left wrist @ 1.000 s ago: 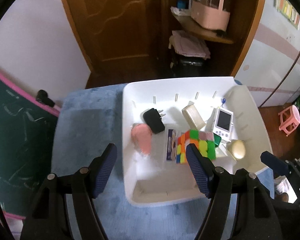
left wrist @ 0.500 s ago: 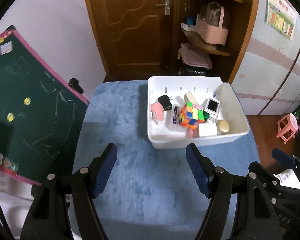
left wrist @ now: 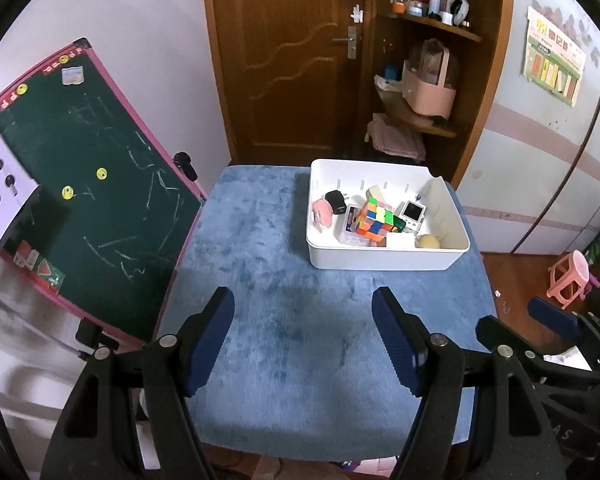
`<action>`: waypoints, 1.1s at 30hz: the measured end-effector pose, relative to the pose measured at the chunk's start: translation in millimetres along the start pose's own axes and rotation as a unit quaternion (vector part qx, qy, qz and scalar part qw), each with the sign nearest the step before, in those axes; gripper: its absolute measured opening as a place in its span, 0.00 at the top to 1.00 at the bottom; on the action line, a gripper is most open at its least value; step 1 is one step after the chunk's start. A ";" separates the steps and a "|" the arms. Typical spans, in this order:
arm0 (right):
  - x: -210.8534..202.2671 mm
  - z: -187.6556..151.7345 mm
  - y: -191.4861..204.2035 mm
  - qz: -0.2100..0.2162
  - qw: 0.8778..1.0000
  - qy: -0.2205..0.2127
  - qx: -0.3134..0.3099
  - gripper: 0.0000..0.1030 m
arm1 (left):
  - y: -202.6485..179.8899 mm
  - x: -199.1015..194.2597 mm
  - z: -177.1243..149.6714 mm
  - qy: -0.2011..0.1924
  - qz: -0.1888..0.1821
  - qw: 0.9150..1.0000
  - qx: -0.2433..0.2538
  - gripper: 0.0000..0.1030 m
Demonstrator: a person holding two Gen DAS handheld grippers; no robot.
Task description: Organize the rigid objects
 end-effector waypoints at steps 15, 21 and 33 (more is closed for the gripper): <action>-20.7 18.8 32.2 -0.027 0.999 -0.038 -0.018 0.21 | 9.7 -4.9 4.7 0.008 -0.003 1.000 0.015 0.27; -16.3 27.9 38.8 -0.043 0.998 -0.041 -0.010 0.22 | 12.9 6.3 11.6 0.018 -0.015 0.999 0.022 0.26; 0.2 35.3 42.0 -0.061 0.998 -0.029 0.001 0.22 | 17.3 24.1 17.4 0.036 -0.031 0.999 0.024 0.26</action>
Point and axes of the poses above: each gripper's, at about its wrist camera, not at the fingertips, and x roughly the way its jaws point, y to its left, z to its top, the point moved 2 cm from there along x, roughly the way its jaws point, and after that the axes turned 11 degrees about -y, right-handed, at the moved point
